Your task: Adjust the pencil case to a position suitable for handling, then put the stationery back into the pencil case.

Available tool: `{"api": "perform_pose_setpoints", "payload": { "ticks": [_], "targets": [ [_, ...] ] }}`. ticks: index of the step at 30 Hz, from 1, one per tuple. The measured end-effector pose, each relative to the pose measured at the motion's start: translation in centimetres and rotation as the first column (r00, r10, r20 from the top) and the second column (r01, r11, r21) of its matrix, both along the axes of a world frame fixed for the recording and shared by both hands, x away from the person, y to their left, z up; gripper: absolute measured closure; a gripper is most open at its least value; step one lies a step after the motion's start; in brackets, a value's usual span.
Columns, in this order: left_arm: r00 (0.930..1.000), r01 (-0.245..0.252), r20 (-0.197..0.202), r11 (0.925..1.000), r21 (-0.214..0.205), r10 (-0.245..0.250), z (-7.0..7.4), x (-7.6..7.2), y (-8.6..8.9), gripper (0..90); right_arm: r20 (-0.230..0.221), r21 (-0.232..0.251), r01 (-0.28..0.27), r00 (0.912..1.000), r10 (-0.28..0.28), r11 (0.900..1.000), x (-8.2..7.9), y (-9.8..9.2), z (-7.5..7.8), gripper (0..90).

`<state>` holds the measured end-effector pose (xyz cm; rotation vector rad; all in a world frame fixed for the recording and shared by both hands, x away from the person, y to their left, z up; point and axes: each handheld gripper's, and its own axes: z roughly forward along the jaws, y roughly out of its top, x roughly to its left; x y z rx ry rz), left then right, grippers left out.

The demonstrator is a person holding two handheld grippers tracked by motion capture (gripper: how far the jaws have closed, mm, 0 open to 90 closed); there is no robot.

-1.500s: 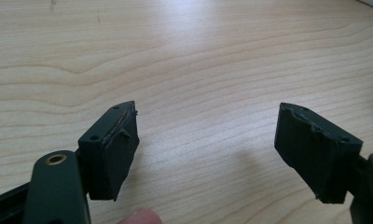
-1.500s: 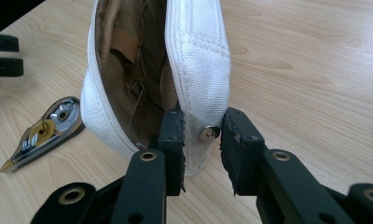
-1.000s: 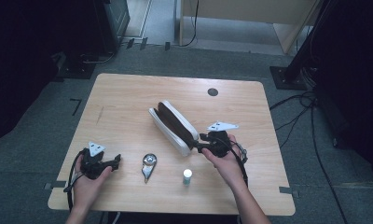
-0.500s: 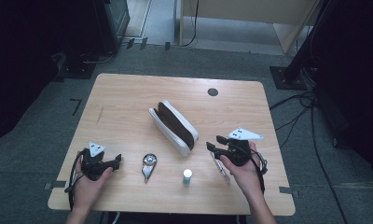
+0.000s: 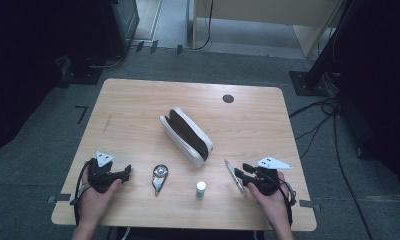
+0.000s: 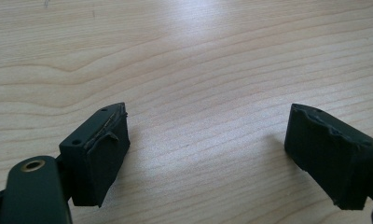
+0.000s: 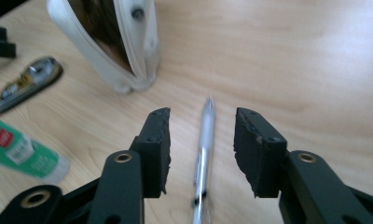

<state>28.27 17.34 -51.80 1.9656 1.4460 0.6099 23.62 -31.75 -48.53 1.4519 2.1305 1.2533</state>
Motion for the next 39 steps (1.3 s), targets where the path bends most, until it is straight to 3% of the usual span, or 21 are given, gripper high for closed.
{"api": "perform_pose_setpoints", "payload": {
  "ticks": [5, 8, 12, 20, 26, 29, 31, 39],
  "targets": [
    [1.0, 0.001, -0.001, 1.0, 0.002, -0.001, 0.0, 0.0, 0.0, 13.9, -0.03, -0.057, 0.0, 0.9995, -0.002, 0.9984, -0.4, 0.1, -1.4, 65.0],
    [1.0, 0.001, -0.001, 1.0, 0.001, -0.001, 0.0, 0.0, 0.0, 13.9, -0.031, -0.054, 0.015, 0.9994, -0.017, 0.9984, -0.4, 0.2, -1.6, 66.6],
    [1.0, 0.001, -0.001, 1.0, 0.001, -0.001, 0.0, 0.0, 0.0, 13.9, -0.064, -0.006, 0.027, 0.9975, -0.028, 0.9996, -0.3, 0.2, -1.9, 69.1],
    [1.0, 0.0, -0.002, 1.0, 0.003, 0.0, 0.0, 0.1, 0.0, 13.9, -0.082, 0.033, 0.054, 0.9953, -0.051, 0.998, 0.7, -0.3, -2.1, 72.9],
    [1.0, -0.001, -0.002, 1.0, 0.003, 0.001, 0.0, 0.1, 0.0, 13.9, -0.1, 0.015, 0.061, 0.9932, -0.06, 0.998, 1.4, -0.1, -2.5, 78.8],
    [1.0, 0.0, -0.002, 1.0, 0.003, 0.0, 0.0, 0.1, 0.0, 13.9, -0.103, 0.055, 0.046, 0.9939, -0.04, 0.9975, 1.6, -0.1, -2.8, 82.1],
    [1.0, -0.001, -0.002, 1.0, 0.003, 0.001, 0.0, 0.1, 0.0, 13.9, -0.099, 0.055, 0.057, 0.9938, -0.051, 0.9968, 1.7, -0.1, -2.8, 83.2],
    [1.0, -0.001, -0.002, 1.0, 0.003, 0.001, 0.0, 0.1, 0.0, 13.9, -0.12, 0.053, 0.06, 0.9914, -0.053, 0.9968, 1.6, 0.2, -2.9, 78.6]
  ]
}}
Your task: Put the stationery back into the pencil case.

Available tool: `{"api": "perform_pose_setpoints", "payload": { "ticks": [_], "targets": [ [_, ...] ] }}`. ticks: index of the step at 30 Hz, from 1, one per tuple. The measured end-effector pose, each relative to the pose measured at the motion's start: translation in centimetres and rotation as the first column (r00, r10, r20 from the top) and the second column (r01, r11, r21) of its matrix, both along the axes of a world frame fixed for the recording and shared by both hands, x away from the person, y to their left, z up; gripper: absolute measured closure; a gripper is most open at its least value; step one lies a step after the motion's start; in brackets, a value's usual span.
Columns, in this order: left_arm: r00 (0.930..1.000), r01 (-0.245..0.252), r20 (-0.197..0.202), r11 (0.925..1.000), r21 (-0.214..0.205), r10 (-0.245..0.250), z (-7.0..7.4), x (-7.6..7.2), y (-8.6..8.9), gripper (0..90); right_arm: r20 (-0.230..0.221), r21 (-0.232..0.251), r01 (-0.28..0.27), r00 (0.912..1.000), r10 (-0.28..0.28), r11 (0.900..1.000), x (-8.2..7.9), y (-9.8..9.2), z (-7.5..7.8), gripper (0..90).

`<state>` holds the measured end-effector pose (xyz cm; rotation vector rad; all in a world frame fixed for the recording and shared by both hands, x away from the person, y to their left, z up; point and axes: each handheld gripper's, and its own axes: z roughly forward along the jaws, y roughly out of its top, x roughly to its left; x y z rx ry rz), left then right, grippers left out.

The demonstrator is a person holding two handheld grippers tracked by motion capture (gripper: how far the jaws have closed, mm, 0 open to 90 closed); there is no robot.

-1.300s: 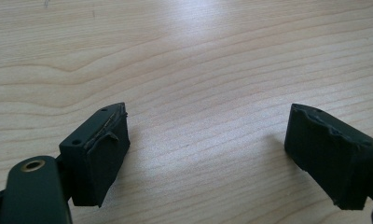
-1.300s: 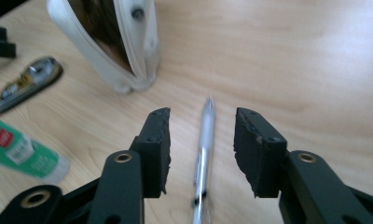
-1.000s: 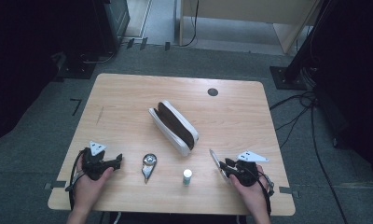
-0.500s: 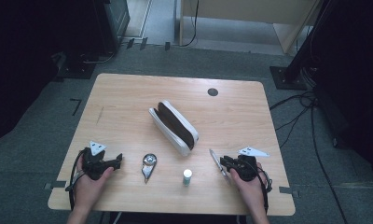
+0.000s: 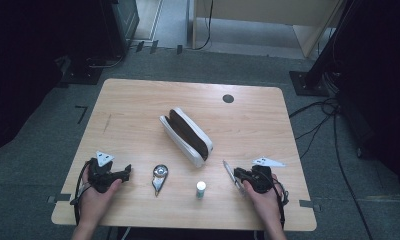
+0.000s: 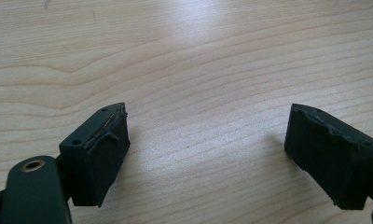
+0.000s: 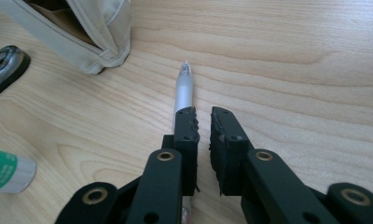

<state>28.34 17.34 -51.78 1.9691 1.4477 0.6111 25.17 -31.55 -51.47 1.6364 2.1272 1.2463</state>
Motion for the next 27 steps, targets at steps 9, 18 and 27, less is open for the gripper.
{"api": "perform_pose_setpoints", "payload": {
  "ticks": [9, 18, 27],
  "targets": [
    [1.0, 0.004, 0.0, 1.0, 0.001, -0.004, 0.0, 0.0, 0.0, 13.9, -0.025, 0.053, 0.027, 0.9993, -0.026, 0.9982, -2.8, -1.4, -0.4, 76.5],
    [1.0, 0.005, 0.001, 1.0, 0.002, -0.005, 0.0, 0.1, 0.0, 13.9, -0.029, 0.058, 0.048, 0.9985, -0.046, 0.9972, -3.3, -2.3, 0.0, 75.9],
    [1.0, 0.006, 0.001, 1.0, 0.003, -0.006, 0.0, 0.1, 0.0, 13.9, -0.043, 0.06, 0.019, 0.9989, -0.017, 0.998, -3.2, -2.2, -0.3, 76.6]
  ]
}}
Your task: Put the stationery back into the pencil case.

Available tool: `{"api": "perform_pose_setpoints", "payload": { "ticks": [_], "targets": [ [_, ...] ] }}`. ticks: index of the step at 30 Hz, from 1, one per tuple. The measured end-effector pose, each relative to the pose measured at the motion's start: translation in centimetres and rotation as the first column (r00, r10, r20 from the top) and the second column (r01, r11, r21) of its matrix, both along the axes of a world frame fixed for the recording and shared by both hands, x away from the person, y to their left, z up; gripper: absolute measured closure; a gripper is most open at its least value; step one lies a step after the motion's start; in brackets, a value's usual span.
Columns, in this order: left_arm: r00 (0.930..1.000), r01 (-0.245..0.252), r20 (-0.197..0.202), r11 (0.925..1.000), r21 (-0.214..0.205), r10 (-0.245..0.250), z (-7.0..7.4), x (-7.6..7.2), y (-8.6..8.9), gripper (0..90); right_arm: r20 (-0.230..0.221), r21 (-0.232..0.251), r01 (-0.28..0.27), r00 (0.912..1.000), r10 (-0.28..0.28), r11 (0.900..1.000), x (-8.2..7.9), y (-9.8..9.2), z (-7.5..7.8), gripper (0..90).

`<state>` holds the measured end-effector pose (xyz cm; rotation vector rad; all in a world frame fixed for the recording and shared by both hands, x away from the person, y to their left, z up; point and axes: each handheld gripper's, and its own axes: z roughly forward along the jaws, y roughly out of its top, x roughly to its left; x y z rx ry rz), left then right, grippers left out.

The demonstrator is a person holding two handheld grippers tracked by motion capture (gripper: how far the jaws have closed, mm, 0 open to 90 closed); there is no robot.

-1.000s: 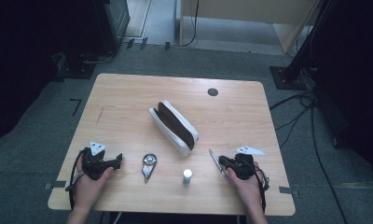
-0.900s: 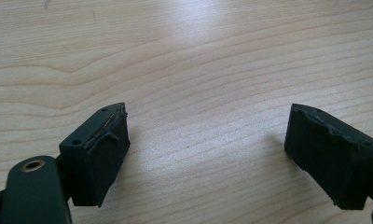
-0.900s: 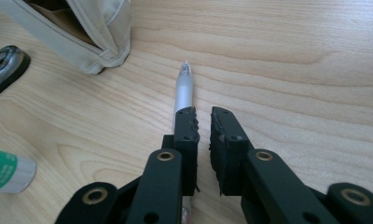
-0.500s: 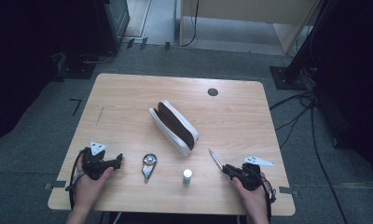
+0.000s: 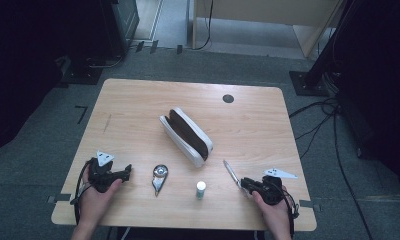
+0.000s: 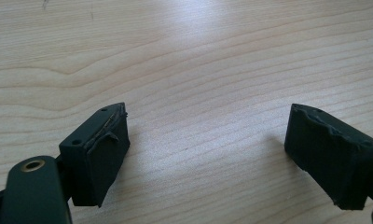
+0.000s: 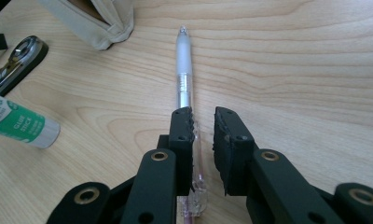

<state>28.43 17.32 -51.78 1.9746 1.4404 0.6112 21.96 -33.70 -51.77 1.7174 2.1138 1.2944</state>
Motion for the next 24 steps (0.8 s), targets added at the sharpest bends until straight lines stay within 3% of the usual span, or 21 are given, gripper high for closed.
{"api": "perform_pose_setpoints", "payload": {
  "ticks": [4, 10, 15, 24],
  "targets": [
    [1.0, 0.0, 0.0, 1.0, 0.0, 0.0, 0.0, 0.0, 0.0, 13.9, -0.001, 0.021, -0.01, 1.0, 0.01, 0.9997, -0.1, 0.1, 0.2, 75.4],
    [1.0, 0.0, 0.0, 1.0, 0.0, 0.0, 0.0, 0.0, 0.0, 13.9, -0.018, 0.003, -0.026, 0.9995, 0.026, 0.9996, 0.1, 0.6, -0.3, 75.5],
    [1.0, 0.0, 0.0, 1.0, 0.0, 0.0, 0.0, 0.0, 0.0, 13.9, -0.001, 0.016, -0.046, 0.9989, 0.046, 0.9988, -0.1, 0.8, 0.1, 75.9],
    [1.0, 0.0, 0.0, 1.0, 0.0, 0.0, 0.0, 0.0, 0.0, 13.9, 0.001, -0.046, -0.076, 0.9971, 0.076, 0.9961, -0.1, 2.2, -0.1, 77.1]
  ]
}}
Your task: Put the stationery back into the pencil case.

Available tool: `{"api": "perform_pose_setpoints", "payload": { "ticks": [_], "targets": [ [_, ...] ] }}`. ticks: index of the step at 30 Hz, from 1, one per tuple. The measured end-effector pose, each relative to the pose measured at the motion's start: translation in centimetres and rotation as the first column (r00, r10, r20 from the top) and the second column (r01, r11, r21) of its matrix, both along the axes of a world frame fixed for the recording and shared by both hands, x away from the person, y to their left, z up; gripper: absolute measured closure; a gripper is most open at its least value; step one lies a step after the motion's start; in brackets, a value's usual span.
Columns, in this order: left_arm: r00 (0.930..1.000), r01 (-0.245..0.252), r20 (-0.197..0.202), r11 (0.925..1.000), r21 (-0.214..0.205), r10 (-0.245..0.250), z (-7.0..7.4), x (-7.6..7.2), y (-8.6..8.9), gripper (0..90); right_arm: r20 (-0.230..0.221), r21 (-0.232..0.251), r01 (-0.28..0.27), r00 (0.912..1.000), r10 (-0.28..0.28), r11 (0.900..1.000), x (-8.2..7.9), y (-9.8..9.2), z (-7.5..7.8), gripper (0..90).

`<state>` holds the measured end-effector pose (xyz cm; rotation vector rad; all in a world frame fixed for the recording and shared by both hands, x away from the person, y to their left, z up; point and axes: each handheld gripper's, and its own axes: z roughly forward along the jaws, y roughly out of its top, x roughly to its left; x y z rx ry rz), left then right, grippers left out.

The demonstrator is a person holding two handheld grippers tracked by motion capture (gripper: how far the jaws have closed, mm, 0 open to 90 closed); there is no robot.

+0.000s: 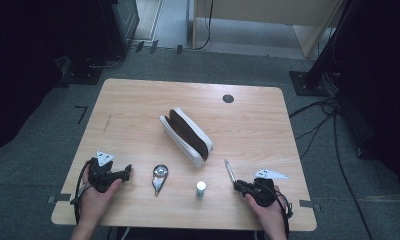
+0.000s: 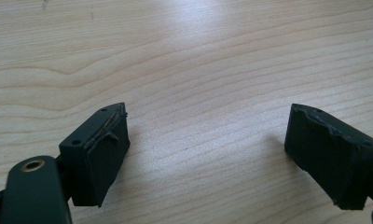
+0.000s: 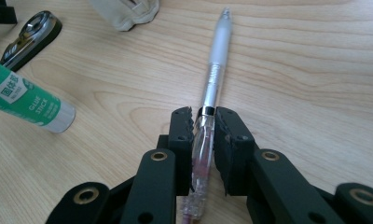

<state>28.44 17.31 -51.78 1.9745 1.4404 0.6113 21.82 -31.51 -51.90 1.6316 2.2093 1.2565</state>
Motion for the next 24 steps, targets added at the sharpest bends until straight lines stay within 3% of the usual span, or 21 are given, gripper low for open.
{"api": "perform_pose_setpoints", "payload": {
  "ticks": [4, 6, 9, 10, 11, 14, 16, 18, 21, 24],
  "targets": [
    [1.0, -0.002, 0.002, 1.0, -0.003, 0.002, 0.0, 0.0, 0.0, 13.9, 0.024, -0.05, -0.006, 0.9997, 0.007, 0.9988, -0.2, 0.6, 0.1, 78.2],
    [1.0, 0.0, 0.0, 1.0, 0.0, 0.0, 0.0, 0.0, 0.0, 13.9, 0.061, -0.119, -0.011, 0.998, 0.018, 0.9928, -0.4, 1.1, 0.2, 78.9],
    [1.0, 0.0, 0.0, 1.0, 0.0, 0.0, 0.0, 0.0, 0.0, 13.9, 0.121, -0.251, -0.033, 0.9905, 0.065, 0.9673, -0.8, 2.0, 0.4, 79.2],
    [1.0, 0.0, 0.0, 1.0, 0.0, 0.0, 0.0, 0.0, 0.0, 13.9, 0.139, -0.287, -0.042, 0.9866, 0.085, 0.957, -0.9, 2.3, 0.4, 79.0],
    [1.0, 0.0, 0.0, 1.0, 0.0, 0.0, 0.0, 0.0, 0.0, 13.9, 0.148, -0.3, -0.045, 0.9845, 0.093, 0.953, -1.0, 2.4, 0.4, 79.0],
    [1.0, 0.0, 0.0, 1.0, 0.0, 0.0, 0.0, 0.0, 0.0, 13.9, 0.147, -0.276, -0.048, 0.9848, 0.092, 0.9601, -1.0, 2.1, 0.3, 79.2],
    [1.0, 0.0, 0.0, 1.0, 0.0, 0.0, 0.0, 0.0, 0.0, 13.9, 0.171, -0.27, -0.049, 0.9804, 0.098, 0.9615, -1.0, 1.9, 0.0, 79.2],
    [1.0, -0.002, 0.002, 1.0, -0.002, 0.002, 0.0, 0.0, 0.0, 13.9, 0.164, -0.26, -0.033, 0.9834, 0.077, 0.9651, -1.1, 1.9, 0.0, 79.8],
    [1.0, 0.0, 0.0, 1.0, 0.0, 0.0, 0.0, 0.0, 0.0, 13.9, 0.163, -0.293, -0.022, 0.9839, 0.072, 0.9557, -1.2, 2.3, 0.2, 80.2],
    [1.0, -0.002, 0.002, 1.0, -0.003, 0.002, 0.0, 0.0, 0.0, 13.9, 0.162, -0.261, -0.008, 0.9854, 0.052, 0.9652, -1.2, 2.1, 0.1, 80.3]
  ]
}}
